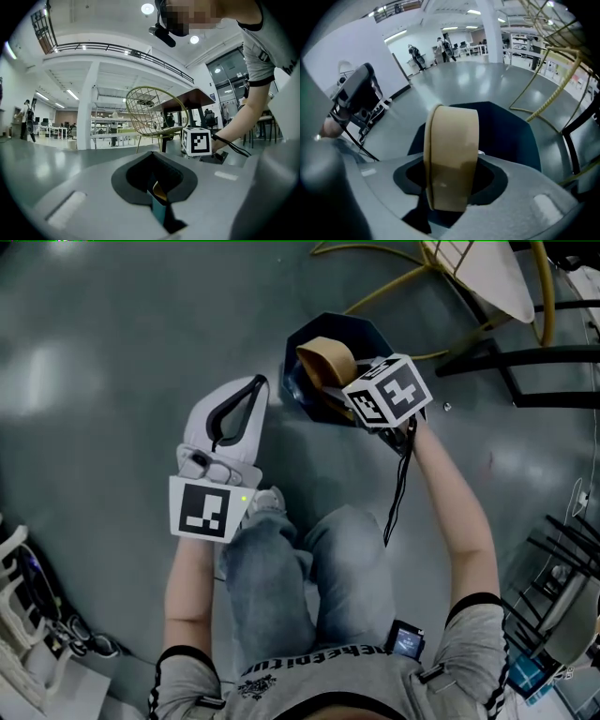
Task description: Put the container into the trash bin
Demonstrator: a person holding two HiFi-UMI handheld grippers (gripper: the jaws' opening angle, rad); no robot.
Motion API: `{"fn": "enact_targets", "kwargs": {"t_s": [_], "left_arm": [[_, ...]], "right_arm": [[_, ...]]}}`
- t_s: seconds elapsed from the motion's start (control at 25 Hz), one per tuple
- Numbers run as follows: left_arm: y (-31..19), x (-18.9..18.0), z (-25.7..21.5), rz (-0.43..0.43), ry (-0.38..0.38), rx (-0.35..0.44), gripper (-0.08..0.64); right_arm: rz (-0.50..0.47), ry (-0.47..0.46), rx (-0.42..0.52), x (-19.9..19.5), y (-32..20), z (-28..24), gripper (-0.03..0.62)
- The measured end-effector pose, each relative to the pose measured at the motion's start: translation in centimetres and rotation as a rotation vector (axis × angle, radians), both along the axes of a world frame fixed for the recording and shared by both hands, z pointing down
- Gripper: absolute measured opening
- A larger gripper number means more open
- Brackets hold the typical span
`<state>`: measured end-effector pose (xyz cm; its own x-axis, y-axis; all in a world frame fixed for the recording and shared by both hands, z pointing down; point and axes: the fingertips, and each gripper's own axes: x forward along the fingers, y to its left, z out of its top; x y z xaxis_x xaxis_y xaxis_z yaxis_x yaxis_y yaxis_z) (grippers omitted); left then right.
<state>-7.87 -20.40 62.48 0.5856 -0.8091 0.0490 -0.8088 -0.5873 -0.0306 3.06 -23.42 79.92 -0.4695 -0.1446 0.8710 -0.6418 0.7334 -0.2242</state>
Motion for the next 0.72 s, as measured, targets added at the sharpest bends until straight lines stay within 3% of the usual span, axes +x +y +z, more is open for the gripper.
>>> {"fn": "enact_targets", "kwargs": {"t_s": [0.24,0.72], "left_arm": [[-0.5,-0.2,1.4,-0.016,-0.007,0.03,0.02],[-0.9,-0.4,3.3,-0.054,-0.014,0.093,0.02]], "right_arm": [[-0.144,0.163,-0.053,0.5,0.3,2.7,0.202],[-0.364,0.297,-0.178,-0.1,0.1,7.3,0.204]]}}
